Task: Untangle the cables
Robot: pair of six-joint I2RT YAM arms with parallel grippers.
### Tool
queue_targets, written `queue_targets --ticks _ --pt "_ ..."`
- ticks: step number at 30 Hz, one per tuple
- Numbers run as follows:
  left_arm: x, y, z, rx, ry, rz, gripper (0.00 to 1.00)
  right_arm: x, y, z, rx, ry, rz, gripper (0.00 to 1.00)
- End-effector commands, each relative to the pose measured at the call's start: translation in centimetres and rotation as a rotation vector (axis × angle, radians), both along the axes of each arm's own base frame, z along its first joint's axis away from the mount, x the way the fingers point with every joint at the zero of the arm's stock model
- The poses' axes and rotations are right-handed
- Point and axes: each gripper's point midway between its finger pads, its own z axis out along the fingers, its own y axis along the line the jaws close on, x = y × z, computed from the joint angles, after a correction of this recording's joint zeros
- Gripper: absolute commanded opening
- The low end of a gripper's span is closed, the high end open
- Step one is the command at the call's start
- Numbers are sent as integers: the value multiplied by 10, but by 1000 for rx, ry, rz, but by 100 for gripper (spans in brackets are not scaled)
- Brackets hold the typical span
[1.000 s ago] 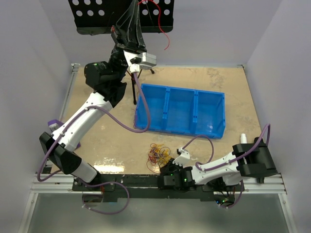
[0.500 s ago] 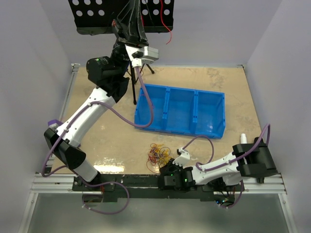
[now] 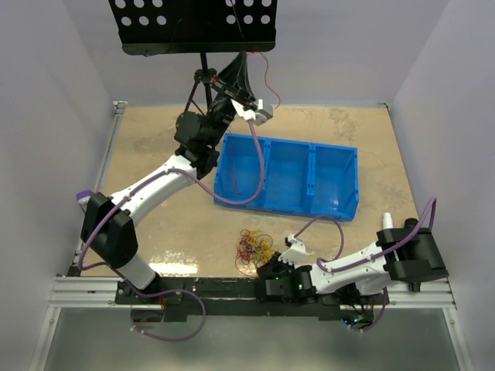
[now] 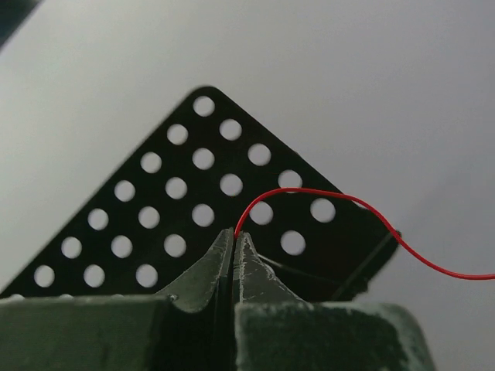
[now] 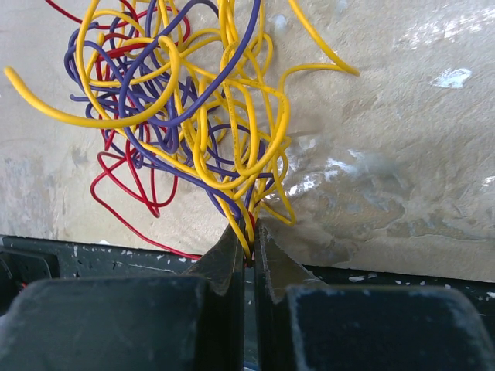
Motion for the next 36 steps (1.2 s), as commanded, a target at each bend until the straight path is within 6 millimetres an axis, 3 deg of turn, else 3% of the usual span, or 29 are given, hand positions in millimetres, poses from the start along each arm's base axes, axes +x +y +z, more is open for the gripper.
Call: queue_targets --ticks 1,6,11,17,25,30,36 --pt "0 30 -5 -133 122 25 0 1 -7 2 7 0 -16 0" --pt "19 28 -83 -64 470 43 0 0 -6 0 9 5 -15 0" --pt "14 34 -164 13 761 69 0 0 -4 0 10 2 -9 0" --pt "1 38 -245 103 1023 101 0 -1 0 -2 9 5 -3 0" --pt "27 52 -322 205 1230 342 0 -3 4 -3 8 15 -3 0" --pt "43 54 -342 227 1257 434 0 -3 3 -3 7 15 -5 0" --pt "54 40 -352 215 1275 411 0 -3 1 -5 7 18 -8 0"
